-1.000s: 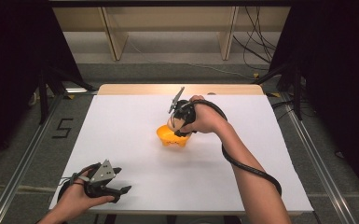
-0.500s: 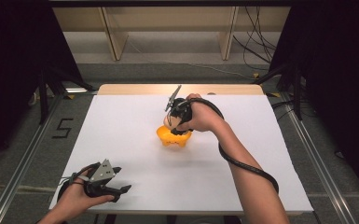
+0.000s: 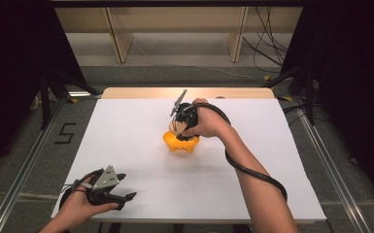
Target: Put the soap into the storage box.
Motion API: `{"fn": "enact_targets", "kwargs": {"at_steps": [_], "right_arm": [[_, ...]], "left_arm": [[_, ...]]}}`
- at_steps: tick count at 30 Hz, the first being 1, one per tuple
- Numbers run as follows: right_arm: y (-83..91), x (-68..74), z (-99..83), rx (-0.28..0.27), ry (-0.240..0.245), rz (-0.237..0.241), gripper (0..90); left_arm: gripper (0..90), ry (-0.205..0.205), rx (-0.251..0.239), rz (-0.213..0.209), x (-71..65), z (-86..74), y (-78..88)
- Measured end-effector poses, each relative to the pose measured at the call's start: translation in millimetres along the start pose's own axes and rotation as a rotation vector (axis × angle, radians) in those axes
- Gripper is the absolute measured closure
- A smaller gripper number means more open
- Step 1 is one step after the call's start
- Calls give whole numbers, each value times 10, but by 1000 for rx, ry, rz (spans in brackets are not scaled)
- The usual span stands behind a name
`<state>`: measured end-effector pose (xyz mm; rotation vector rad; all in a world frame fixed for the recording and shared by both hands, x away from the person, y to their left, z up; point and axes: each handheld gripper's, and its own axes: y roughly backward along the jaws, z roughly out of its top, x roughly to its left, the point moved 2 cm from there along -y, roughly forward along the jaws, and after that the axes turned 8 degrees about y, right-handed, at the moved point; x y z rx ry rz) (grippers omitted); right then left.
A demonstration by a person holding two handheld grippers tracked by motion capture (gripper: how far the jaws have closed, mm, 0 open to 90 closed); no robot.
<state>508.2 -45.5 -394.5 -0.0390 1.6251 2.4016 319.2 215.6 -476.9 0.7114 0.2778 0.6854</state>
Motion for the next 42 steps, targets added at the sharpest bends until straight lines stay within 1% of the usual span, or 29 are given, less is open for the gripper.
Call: {"fn": "enact_targets", "kwargs": {"at_steps": [1, 2, 3, 5, 7, 10, 11, 12, 13, 14, 15, 16, 17, 19, 20, 21, 22, 23, 25, 26, 27, 30, 33, 37, 38, 39, 40, 41, 42], "right_arm": [[-2, -3, 1, -2, 0, 1, 332], [-8, -9, 3, -15, 9, 3, 332], [-8, -8, 4, -10, 2, 2, 332], [-7, -8, 5, -1, -6, -2, 332], [-18, -21, 9, -12, 10, -2, 332], [-26, -15, 14, 2, -8, -2, 332], [-35, -27, 18, -10, 9, 2, 332], [-38, -28, 21, -7, 6, 0, 332], [-37, -15, 24, 3, -19, -3, 332], [-52, -25, 29, -9, -2, 2, 332], [-63, -27, 33, -7, 5, 3, 332], [-68, -20, 39, -1, -4, 3, 332], [-72, -19, 46, 3, -4, 3, 332], [-80, -25, 60, -3, 0, 1, 332], [-83, -31, 68, -9, 9, 4, 332], [-83, -31, 68, -9, 9, 4, 332], [-80, -20, 75, 11, -12, 3, 332], [-89, -26, 85, 0, 3, 3, 332], [-109, -36, 102, -8, 10, 0, 332], [-123, -34, 108, -3, 6, 4, 332], [-128, -31, 111, 2, -3, 3, 332], [-158, -48, 117, -10, 6, 16, 332], [-162, -45, 113, 6, -14, 4, 332], [-180, -63, 92, -2, -1, 13, 332], [-189, -66, 81, 0, -9, 11, 332], [-192, -68, 71, 10, -18, 12, 332], [-192, -66, 59, 15, -32, 11, 332], [-198, -70, 52, 14, -30, 11, 332], [-201, -72, 44, 11, -30, 15, 332]], "left_arm": [[273, 0, -2, 2, 0, 0, -2], [273, -12, 5, 11, 10, 1, 1], [273, -3, 13, 3, 5, -4, -3], [274, -3, 16, 4, 5, -2, -2], [274, 1, 5, -1, -2, -1, -8], [274, -5, 5, 3, -3, -1, -10], [274, -9, 6, 3, -1, -1, -10], [274, -9, 5, 3, -1, -1, -9], [274, 2, 3, 2, -6, -3, -9], [274, 5, 7, -6, -3, -2, -11], [274, -4, 5, 1, 2, 1, -10], [274, 2, 2, 4, -5, -1, -10], [275, -10, 5, 3, 0, 1, -10], [275, -9, 7, 1, -4, 0, -8], [275, 7, 3, -8, -14, -1, -10], [275, 7, 3, -8, -14, -1, -10], [275, 10, 4, -9, -14, -1, -10], [275, 6, 2, -6, -11, 1, -9], [275, 8, 1, -4, -11, 4, -4], [275, -3, -4, 2, -4, 10, -1], [275, -3, -6, 1, -5, 12, 1], [275, -2, -9, 2, -1, 19, 2], [275, 0, -9, -3, -8, 19, -3], [275, -3, -6, -4, -10, 21, -2], [275, -3, -6, -4, -10, 20, -3], [275, 5, -2, -15, -17, 17, -5], [275, 4, -1, -13, -16, 17, -6], [275, -4, 3, -8, -11, 18, -4], [275, 0, 3, -9, -14, 17, -8]]}}
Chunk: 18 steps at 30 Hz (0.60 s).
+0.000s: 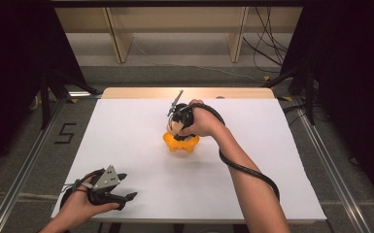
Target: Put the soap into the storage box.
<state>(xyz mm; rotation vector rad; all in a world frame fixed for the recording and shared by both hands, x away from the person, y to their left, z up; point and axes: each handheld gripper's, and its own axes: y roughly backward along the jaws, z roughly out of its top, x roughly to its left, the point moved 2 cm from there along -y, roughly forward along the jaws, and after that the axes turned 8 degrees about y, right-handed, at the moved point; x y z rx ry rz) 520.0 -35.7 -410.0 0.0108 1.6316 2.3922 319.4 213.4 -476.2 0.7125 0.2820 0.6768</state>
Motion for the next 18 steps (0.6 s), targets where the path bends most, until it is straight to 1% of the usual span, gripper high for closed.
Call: {"fn": "enact_targets", "kwargs": {"at_steps": [1, 2, 3, 4, 5, 6, 7, 8, 9, 10, 11, 12, 13, 15, 16, 17, 18], "right_arm": [[-2, 4, -8, 2, -10, 2, 332], [-10, -5, -12, -4, 3, 7, 332], [-19, -17, -19, -7, 9, 1, 332], [-25, -20, -24, -10, 5, 5, 332], [-31, -27, -27, -9, 6, 4, 332], [-36, -32, -32, -7, 0, 2, 332], [-40, -31, -35, -5, -10, 3, 332], [-41, -26, -37, 3, -20, -1, 332], [-45, -22, -37, 5, -22, -1, 332], [-58, -30, -36, -8, -1, 0, 332], [-65, -25, -37, -3, -8, 2, 332], [-75, -23, -40, 5, -11, 0, 332], [-88, -17, -39, 6, -11, 6, 332], [-104, -25, -35, 0, 5, 6, 332], [-105, -23, -33, 3, -6, 5, 332], [-100, -8, -31, 14, -32, 6, 332], [-105, -19, -28, 7, -13, 5, 332]], "left_arm": [[275, -11, -2, 10, 4, 1, -1], [274, -6, -2, 10, 0, -1, -5], [274, -5, -1, 9, 0, 0, -7], [275, -3, -3, 1, -5, 1, -12], [274, -16, 4, 1, 5, 3, -11], [274, -2, 11, -4, -1, -3, -12], [274, -13, 4, 9, 4, -2, -10], [274, -21, 2, 9, 7, -3, -5], [274, -2, -2, 5, -2, -8, -6], [274, 7, 0, -5, -2, -9, -3], [274, 11, 3, -7, 1, -11, 0], [274, 12, 3, -9, 0, -13, 2], [274, 7, 1, -1, 1, -13, 7], [274, 7, -3, 0, 0, -13, 8], [274, 3, -2, -2, 1, -12, 8], [274, 6, -2, -1, 0, -13, 8], [274, -5, -3, 4, 7, -10, 11]]}}
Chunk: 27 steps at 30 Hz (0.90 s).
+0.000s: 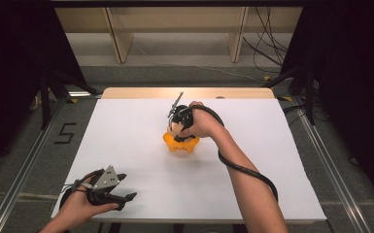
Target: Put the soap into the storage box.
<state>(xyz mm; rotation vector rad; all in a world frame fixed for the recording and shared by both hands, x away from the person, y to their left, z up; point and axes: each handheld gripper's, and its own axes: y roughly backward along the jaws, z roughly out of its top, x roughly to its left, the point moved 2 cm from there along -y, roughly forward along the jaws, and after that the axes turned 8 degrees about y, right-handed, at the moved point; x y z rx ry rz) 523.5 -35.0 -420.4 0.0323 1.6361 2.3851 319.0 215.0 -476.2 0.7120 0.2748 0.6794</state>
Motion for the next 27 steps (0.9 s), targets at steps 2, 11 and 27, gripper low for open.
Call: {"fn": "enact_targets", "kwargs": {"at_steps": [2, 11, 27], "right_arm": [[1, 10, 2, 6, -12, 2, 332], [-41, 8, -10, -2, -2, 16, 332], [-109, 13, -49, 2, -12, 30, 331]], "left_arm": [[274, 8, -2, 3, -4, -3, -4], [274, 5, 1, 0, -4, -2, 0], [274, -6, 6, 0, 5, -1, 5]]}}
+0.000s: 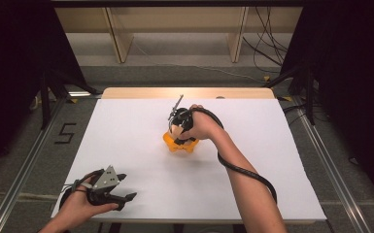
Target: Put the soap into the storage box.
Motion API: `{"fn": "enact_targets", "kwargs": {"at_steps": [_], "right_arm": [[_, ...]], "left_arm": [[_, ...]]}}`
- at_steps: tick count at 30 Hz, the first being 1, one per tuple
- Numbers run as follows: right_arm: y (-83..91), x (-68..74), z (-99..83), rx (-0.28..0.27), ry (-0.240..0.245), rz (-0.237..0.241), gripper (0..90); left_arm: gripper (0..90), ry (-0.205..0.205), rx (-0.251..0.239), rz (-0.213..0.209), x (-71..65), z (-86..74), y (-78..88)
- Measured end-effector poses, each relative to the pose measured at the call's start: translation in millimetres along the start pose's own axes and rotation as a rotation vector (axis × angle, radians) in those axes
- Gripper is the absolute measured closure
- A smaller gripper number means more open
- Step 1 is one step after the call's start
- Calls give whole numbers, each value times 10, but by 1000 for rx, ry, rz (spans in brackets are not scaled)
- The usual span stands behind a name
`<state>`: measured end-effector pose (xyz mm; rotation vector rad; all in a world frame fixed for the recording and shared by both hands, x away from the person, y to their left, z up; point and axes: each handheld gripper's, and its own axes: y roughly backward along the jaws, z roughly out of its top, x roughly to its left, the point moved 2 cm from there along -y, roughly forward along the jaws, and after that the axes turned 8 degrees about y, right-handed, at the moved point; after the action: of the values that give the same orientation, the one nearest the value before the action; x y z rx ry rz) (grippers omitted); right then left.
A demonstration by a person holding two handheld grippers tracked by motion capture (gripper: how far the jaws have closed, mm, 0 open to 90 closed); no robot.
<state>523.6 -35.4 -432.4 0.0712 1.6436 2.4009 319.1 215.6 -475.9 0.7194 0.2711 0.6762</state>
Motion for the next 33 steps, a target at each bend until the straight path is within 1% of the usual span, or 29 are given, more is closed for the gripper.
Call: {"fn": "enact_targets", "kwargs": {"at_steps": [1, 3, 5, 6, 7, 8, 10, 11, 13, 15, 19, 20, 21, 22, 23, 24, 25, 26, 28, 29, 30, 31, 33], "right_arm": [[-4, 2, -4, -1, 0, 3, 331], [-8, 8, -11, 8, -10, -1, 331], [-12, 4, -21, 11, -11, -10, 331], [-7, 14, -25, 20, -23, -4, 331], [-8, 15, -29, 23, -25, -2, 331], [-16, 6, -31, 14, -4, 1, 331], [-19, 13, -38, 20, -20, -1, 331], [-14, 21, -41, 26, -39, -2, 331], [-17, 9, -44, 19, -18, -1, 331], [-19, 1, -47, 7, -7, -4, 330], [-16, -2, -60, 7, -32, -6, 323], [-14, -3, -62, 4, -37, -4, 337], [-7, 0, -60, -14, -41, 4, 331], [-7, 0, -60, -14, -41, 4, 331], [28, 10, -49, -30, -82, 2, 311], [47, -15, -52, -26, -58, -11, 308], [66, -14, -44, -34, -54, -13, 307], [84, -3, -31, -49, -58, -3, 304], [123, 4, -27, -59, -59, -4, 300], [139, 10, -29, -58, -63, -12, 300], [159, 15, -31, -67, -46, -17, 299], [181, 26, -36, -69, -43, -19, 298], [232, 49, -57, -76, -42, -33, 297]], "left_arm": [[274, 0, 0, 0, 0, 0, -1], [274, 15, -4, -12, -13, -2, -9], [274, 15, -3, -14, -16, -3, -10], [274, 17, -4, -16, -18, -4, -11], [274, 16, -3, -15, -18, -4, -11], [274, 13, 0, -14, -15, -5, -10], [274, 4, 7, -7, -4, -6, -8], [274, 4, 7, -8, -5, -6, -9], [274, 0, 9, -5, -3, -5, -8], [274, 5, 5, -10, -10, -6, -12], [274, 7, 4, -11, -11, -6, -13], [274, 7, 4, -12, -11, -6, -13], [273, 7, 4, -12, -11, -6, -13], [273, 6, 4, -11, -11, -7, -13], [273, 7, 4, -12, -12, -6, -14], [273, 7, 4, -12, -13, -6, -14], [273, 7, 5, -13, -13, -7, -14], [273, 7, 5, -13, -14, -7, -14], [273, 7, 4, -14, -16, -8, -15], [273, 8, 5, -14, -16, -8, -15], [273, 7, 5, -13, -16, -8, -15], [273, 0, 1, -5, -13, -7, -13], [273, -1, 1, -6, -12, -7, -11]]}}
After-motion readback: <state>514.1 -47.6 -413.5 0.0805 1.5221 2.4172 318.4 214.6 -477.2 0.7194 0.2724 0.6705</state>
